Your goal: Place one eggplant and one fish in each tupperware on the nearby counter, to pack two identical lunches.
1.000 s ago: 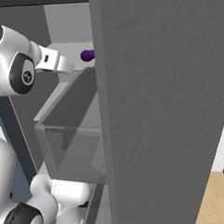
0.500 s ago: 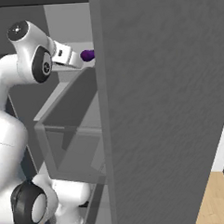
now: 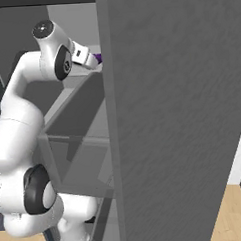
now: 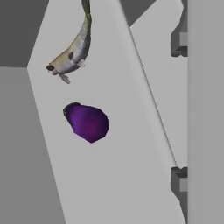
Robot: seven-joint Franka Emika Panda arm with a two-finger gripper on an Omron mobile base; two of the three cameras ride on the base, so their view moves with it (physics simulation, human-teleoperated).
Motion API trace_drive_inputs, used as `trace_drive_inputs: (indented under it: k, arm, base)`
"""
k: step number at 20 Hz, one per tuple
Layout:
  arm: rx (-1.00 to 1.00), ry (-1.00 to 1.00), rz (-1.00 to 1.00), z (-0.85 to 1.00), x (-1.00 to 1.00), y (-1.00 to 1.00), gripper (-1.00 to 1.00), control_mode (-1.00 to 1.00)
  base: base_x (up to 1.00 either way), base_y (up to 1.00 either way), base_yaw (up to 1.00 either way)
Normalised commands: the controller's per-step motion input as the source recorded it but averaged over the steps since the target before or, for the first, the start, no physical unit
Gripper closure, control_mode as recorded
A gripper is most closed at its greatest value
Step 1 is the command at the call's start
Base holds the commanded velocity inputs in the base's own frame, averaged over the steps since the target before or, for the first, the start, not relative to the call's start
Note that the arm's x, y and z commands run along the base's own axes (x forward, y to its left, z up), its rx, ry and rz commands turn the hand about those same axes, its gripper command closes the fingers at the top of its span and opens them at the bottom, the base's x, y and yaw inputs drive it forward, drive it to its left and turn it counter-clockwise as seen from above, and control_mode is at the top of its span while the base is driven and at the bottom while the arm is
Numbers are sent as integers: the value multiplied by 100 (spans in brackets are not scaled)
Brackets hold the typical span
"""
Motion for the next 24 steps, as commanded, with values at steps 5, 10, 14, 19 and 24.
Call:
trace_drive_inputs:
  k: [5,10,14,19,24]
  arm:
    - [0,5,0,-22,59,0,-100,-100]
    - [0,2,0,-26,60,0,-100,-100]
    - [0,0,0,-12,57,0,-100,-100]
    - [0,0,0,-4,54,0,-100,-100]
    - [0,0,0,-7,48,0,-100,-100]
  base:
    - [0,0,0]
    - [0,0,0]
    - [0,0,0]
    - [0,0,0]
    - [0,0,0]
